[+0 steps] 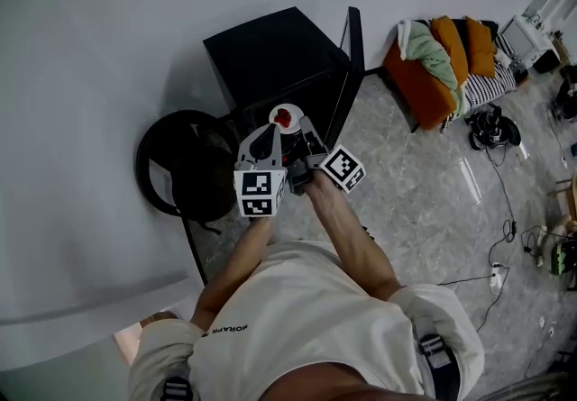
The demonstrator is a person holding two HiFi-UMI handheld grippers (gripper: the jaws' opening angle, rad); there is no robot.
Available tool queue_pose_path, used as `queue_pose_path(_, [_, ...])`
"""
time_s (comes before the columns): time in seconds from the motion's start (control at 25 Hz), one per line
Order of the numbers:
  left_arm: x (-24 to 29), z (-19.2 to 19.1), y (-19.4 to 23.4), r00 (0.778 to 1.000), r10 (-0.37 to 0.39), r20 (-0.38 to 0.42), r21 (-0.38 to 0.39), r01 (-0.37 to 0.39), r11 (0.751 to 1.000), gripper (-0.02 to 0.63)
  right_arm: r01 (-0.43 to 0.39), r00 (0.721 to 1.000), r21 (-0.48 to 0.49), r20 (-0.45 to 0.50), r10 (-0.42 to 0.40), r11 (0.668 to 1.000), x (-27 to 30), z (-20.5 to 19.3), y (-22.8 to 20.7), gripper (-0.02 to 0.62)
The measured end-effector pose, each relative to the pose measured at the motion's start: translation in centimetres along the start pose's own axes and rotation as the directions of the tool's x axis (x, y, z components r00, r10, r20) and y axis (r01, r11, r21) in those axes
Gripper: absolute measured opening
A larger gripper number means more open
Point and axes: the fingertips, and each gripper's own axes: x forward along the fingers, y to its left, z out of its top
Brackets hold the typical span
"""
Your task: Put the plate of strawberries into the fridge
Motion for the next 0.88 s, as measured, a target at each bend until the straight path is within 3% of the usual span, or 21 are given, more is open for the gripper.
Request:
queue_pose_path(0.24, [0.5,0.8,-0.4,1.0,-0.02,0.014,-0.003,0.02,1.0,0.002,-0.032,0.999,-0.175,-0.027,0.028,0.984,-0.2,0.4,2.1,0.012])
queue_pose_path(0.48, [0.0,0.8,-0.2,1.0,-0.017,0.018,-0.015,0.017,1.0,0.002,-0.058,0.997,-0.381,-0.061,0.037,0.923,-0.7,0.1,4.2,0.012])
queue_pose_path(0.72, [-0.1,0.9,-0.2,1.0,-0.015,0.027,-0.013,0.016,1.0,0.002,-0.084,0.995,-0.583,-0.089,0.039,0.808,-1.0,-0.1,6.2,0.012])
queue_pose_path(0.88, [-0.2,1.1,-0.4,0.999,-0.015,0.038,-0.008,0.016,1.0,0.002,-0.098,0.993,-0.707,-0.118,0.02,0.7,-1.2,-0.8,7.2,0.012])
